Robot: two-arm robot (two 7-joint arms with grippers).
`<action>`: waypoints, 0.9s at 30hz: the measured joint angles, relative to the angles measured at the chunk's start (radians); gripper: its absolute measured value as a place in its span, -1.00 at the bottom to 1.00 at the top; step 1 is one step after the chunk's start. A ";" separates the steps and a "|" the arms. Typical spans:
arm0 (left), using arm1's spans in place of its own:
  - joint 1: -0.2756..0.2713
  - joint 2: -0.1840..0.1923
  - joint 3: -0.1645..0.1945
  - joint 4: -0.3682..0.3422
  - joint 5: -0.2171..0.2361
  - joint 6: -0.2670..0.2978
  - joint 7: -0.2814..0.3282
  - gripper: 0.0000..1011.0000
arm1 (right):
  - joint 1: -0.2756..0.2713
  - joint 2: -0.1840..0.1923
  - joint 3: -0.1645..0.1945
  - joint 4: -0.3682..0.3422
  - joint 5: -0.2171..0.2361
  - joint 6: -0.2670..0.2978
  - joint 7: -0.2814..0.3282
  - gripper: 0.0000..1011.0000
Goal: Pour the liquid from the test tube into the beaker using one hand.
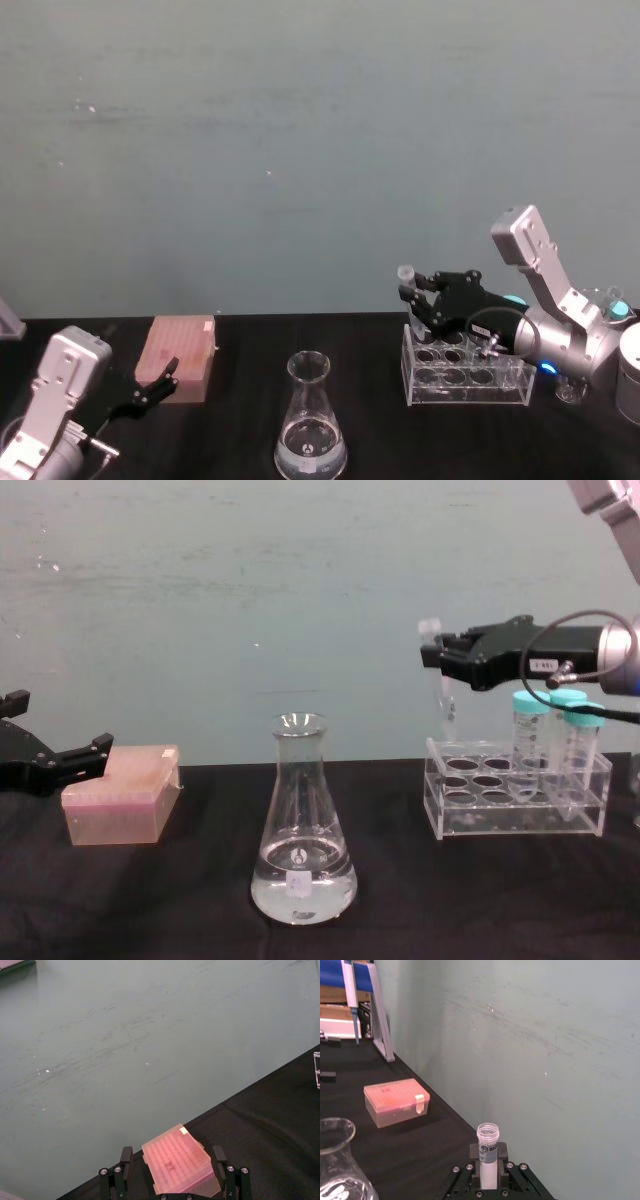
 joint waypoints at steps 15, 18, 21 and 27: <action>0.000 0.000 0.000 0.000 0.000 0.000 0.000 0.98 | -0.005 0.007 -0.045 -0.063 -0.064 -0.045 -0.046 -0.62; 0.000 0.000 0.000 0.000 0.000 0.000 0.000 0.98 | -0.006 0.007 -0.056 -0.072 -0.084 -0.055 -0.053 -0.62; 0.000 0.000 0.000 0.000 0.000 0.000 0.000 0.98 | -0.008 0.007 -0.070 -0.086 -0.110 -0.071 -0.058 -0.62; 0.000 0.000 0.000 0.000 0.000 0.000 0.000 0.98 | -0.012 0.009 -0.085 -0.109 -0.141 -0.092 -0.064 -0.62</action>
